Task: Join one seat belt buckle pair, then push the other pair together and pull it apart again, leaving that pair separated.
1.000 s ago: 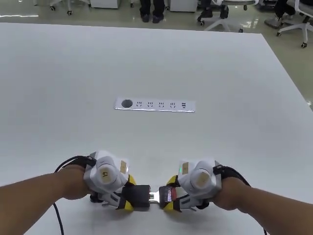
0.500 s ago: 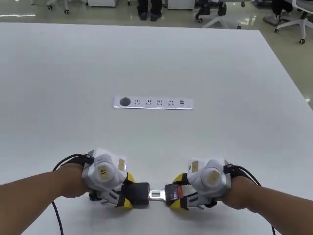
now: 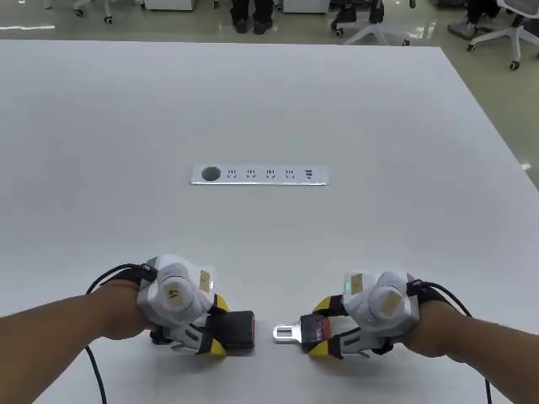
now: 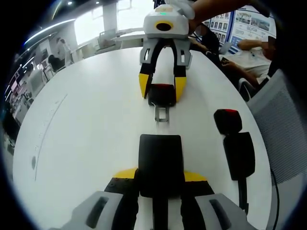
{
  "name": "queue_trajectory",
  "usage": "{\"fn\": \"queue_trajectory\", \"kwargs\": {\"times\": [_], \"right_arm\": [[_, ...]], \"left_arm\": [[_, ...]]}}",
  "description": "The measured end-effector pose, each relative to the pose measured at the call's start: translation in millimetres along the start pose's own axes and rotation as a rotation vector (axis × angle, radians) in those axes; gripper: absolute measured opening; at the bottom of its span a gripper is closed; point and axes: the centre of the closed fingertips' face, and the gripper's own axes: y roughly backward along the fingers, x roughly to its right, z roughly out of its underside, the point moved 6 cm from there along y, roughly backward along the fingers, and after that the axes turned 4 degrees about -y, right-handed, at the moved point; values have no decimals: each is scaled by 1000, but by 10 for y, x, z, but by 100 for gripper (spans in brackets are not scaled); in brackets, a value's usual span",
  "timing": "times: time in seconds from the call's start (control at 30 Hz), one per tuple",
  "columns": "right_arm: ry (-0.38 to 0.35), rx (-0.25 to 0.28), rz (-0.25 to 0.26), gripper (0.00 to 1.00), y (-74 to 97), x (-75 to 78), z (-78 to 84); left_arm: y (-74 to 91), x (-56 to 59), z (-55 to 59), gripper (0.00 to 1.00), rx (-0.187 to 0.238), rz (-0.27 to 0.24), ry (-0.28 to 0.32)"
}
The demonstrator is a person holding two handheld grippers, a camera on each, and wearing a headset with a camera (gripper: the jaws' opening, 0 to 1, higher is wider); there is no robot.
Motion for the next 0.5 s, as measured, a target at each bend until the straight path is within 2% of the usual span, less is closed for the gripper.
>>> {"fn": "queue_trajectory", "kwargs": {"times": [0.3,0.5], "right_arm": [[-15,4,7,34,113,29,120],[-21,1,12,34,201,35,175]], "left_arm": [[21,17,-37,34,-5,1,-1],[16,-1,-13,34,-4,2,0]]}}
